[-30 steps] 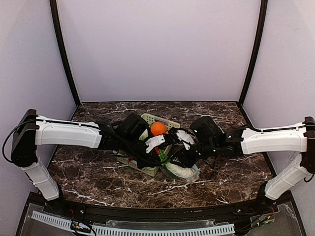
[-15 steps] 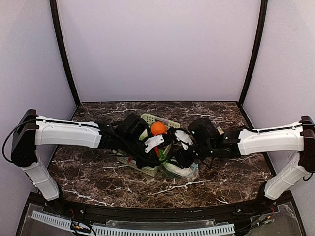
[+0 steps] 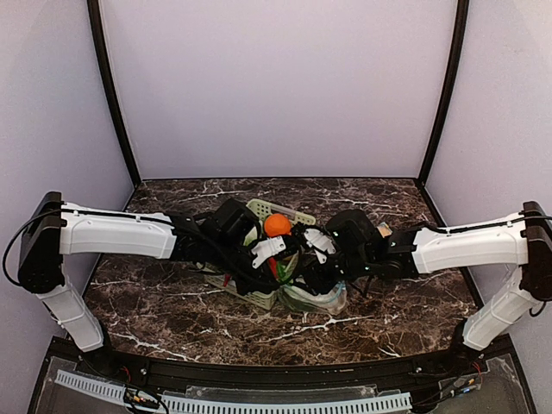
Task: Place the food in the zip-top bag and seal the zipper
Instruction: Adjust the fake vegetable in the zipper food storage bag.
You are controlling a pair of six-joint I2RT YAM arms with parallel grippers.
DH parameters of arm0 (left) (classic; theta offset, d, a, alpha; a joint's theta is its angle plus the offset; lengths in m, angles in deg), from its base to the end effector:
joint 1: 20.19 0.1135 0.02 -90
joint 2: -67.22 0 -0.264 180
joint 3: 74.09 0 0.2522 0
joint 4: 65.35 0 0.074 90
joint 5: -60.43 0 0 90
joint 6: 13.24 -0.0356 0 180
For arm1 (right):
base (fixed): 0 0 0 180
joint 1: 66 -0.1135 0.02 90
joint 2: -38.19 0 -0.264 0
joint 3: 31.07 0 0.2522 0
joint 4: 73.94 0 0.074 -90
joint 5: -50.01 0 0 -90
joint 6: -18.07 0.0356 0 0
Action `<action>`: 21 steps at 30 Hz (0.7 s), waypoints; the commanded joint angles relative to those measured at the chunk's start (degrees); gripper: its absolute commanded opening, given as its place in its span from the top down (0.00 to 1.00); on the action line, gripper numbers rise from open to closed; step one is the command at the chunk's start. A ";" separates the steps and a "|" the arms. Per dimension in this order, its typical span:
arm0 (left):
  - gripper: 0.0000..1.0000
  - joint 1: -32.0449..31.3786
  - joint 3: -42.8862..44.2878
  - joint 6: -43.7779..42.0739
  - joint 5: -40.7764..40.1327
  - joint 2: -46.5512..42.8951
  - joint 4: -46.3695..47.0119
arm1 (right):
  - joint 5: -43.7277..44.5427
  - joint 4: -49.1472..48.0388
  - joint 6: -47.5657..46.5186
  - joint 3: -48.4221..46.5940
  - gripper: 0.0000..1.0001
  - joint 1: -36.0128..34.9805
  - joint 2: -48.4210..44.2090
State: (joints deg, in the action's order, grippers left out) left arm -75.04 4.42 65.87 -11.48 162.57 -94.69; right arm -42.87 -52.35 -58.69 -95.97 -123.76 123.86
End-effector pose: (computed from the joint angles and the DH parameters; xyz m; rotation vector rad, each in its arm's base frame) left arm 0.1986 -0.3013 0.2255 1.4602 1.9709 -0.7298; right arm 0.1675 0.2689 0.2135 -0.9374 2.2195 0.6669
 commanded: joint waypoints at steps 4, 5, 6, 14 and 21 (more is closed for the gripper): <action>0.99 0.41 4.99 -2.90 1.13 -5.92 3.24 | 2.69 12.44 -0.18 3.61 0.43 -0.48 3.45; 0.99 0.38 5.10 -3.04 1.15 -5.93 3.17 | 2.69 12.46 -0.14 3.67 0.43 -0.46 3.53; 0.99 0.41 5.29 -3.13 1.16 -5.91 3.02 | 2.70 12.41 -0.05 3.79 0.42 -0.44 3.52; 0.99 0.36 5.78 -2.80 4.08 -5.39 2.31 | 3.41 10.99 1.41 4.28 0.38 -0.32 0.89; 0.99 0.44 4.25 -1.16 6.02 -5.57 3.02 | -0.69 8.78 3.36 5.43 0.30 1.62 -3.62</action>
State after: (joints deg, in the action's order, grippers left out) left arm -75.10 6.30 63.75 -7.85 161.95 -95.89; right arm -42.78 -52.52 -55.96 -94.09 -123.49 121.89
